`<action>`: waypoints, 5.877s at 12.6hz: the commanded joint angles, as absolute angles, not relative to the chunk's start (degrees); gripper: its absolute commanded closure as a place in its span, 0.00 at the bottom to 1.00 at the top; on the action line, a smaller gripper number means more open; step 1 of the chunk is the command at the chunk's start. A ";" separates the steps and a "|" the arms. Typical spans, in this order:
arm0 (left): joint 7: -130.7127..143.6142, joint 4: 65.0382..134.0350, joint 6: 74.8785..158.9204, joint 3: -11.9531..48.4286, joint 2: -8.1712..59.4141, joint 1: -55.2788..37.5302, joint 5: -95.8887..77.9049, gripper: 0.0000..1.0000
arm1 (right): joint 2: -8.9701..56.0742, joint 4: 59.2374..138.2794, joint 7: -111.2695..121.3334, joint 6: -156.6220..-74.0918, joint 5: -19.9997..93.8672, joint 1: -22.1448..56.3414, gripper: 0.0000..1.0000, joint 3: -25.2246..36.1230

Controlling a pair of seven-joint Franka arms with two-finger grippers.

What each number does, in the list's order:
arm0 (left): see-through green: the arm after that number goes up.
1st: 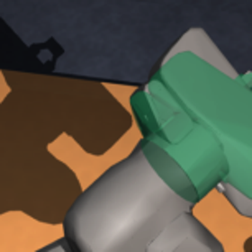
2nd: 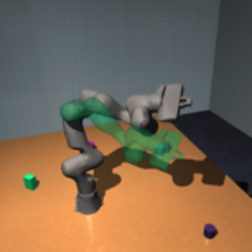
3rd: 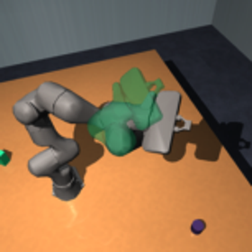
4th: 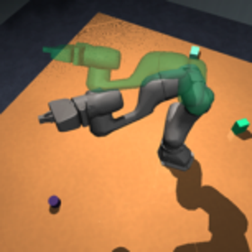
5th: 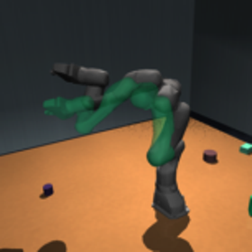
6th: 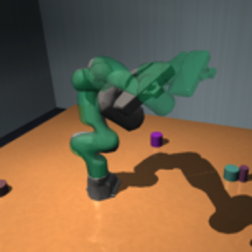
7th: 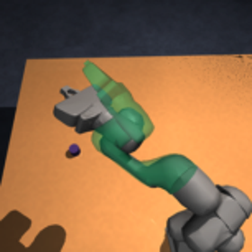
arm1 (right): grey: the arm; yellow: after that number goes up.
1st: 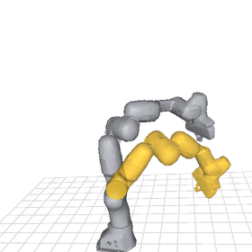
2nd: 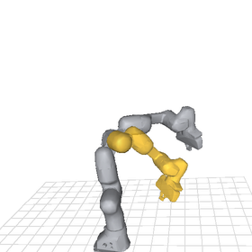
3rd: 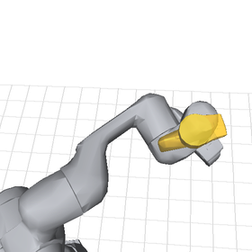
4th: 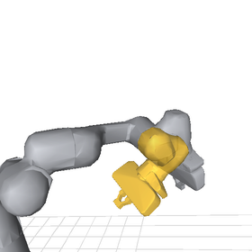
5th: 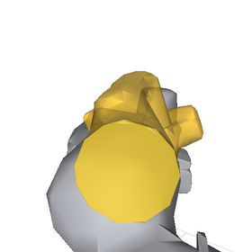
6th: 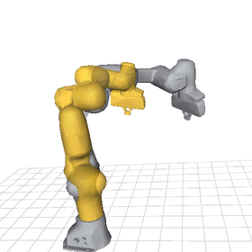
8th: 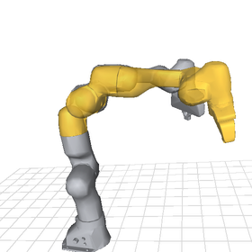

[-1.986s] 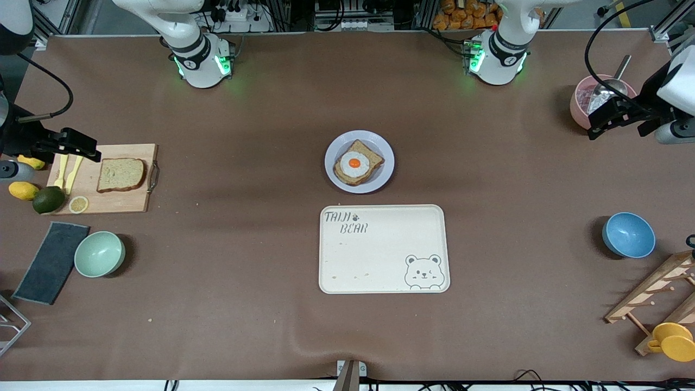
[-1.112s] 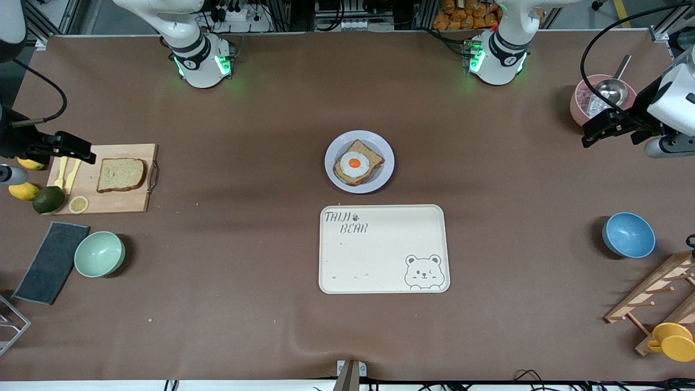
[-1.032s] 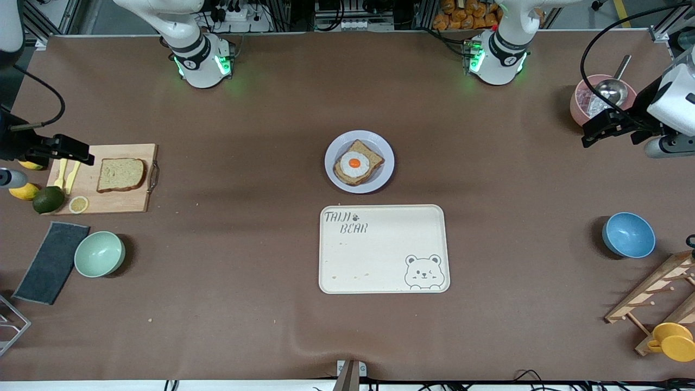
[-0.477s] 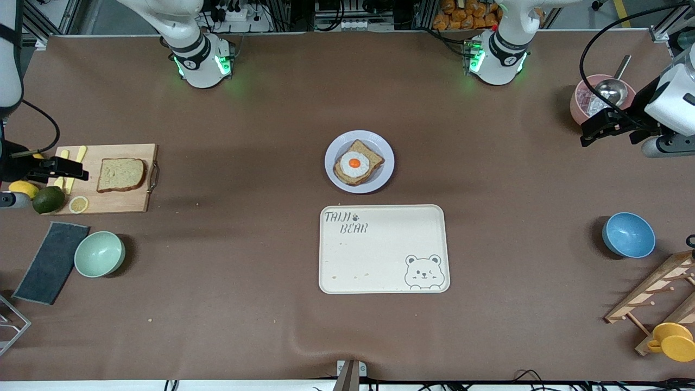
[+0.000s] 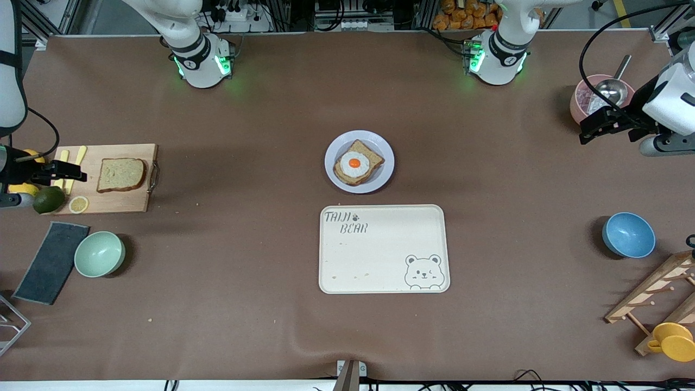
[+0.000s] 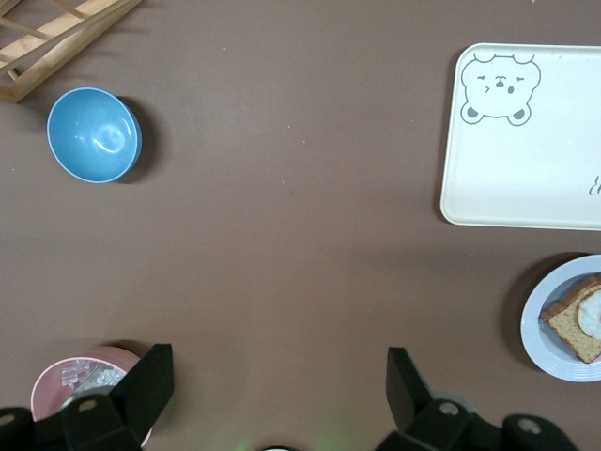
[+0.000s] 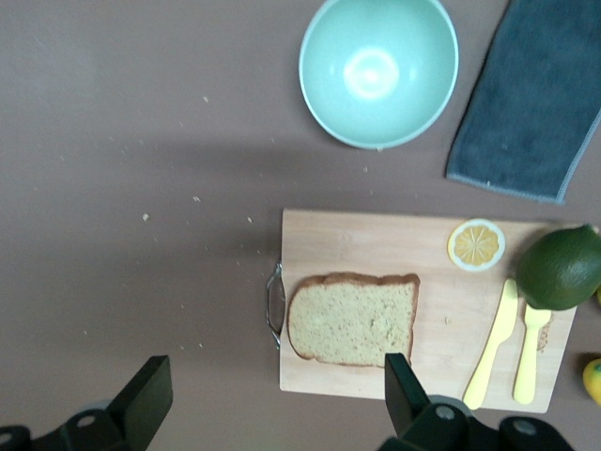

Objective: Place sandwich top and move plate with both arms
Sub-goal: 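Move the right gripper toward the bread slice on the cutting board, then lower the right gripper and grasp the bread slice, then lift the bread slice with the right gripper toward the white plate, then lay the bread slice onto the egg toast with the right gripper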

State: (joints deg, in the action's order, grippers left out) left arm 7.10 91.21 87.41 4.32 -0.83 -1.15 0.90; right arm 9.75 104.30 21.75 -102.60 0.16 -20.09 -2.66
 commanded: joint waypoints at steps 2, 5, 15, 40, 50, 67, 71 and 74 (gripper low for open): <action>6.94 90.62 86.31 4.31 -0.88 -1.58 0.62 0.00 | 10.20 107.92 24.96 -106.16 0.53 -24.43 0.00 -3.60; 6.94 90.79 86.22 4.39 -0.97 -1.49 0.53 0.00 | 12.03 110.83 29.78 -111.60 0.53 -27.85 0.05 -3.60; 6.77 92.55 86.74 4.22 -0.18 -1.05 0.18 0.00 | 21.18 115.66 40.33 -124.79 1.05 -35.50 0.28 -3.69; 6.86 93.78 89.47 4.39 2.11 -1.58 0.09 0.00 | 26.28 114.63 47.99 -118.95 5.89 -37.72 1.00 -4.13; 7.03 93.96 89.65 4.48 2.29 -2.10 0.26 0.00 | 23.03 101.60 31.05 -92.56 11.14 -18.13 1.00 -4.22; 10.28 96.06 88.68 4.75 1.14 -2.72 0.26 0.00 | 22.85 110.30 5.31 -118.46 39.54 22.91 1.00 -4.13; 10.28 96.24 88.33 4.75 1.14 -2.72 0.26 0.00 | 23.03 110.74 1.85 -125.23 43.32 30.74 1.00 -4.04; 10.28 96.50 88.33 4.75 1.14 -2.72 0.26 0.00 | 23.47 111.97 -1.58 -130.15 43.33 35.49 1.00 -4.04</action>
State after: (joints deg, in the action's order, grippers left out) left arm 9.46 94.93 88.57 4.75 2.78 -2.90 0.81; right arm 24.21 110.17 0.02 -127.44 41.83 32.86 -4.75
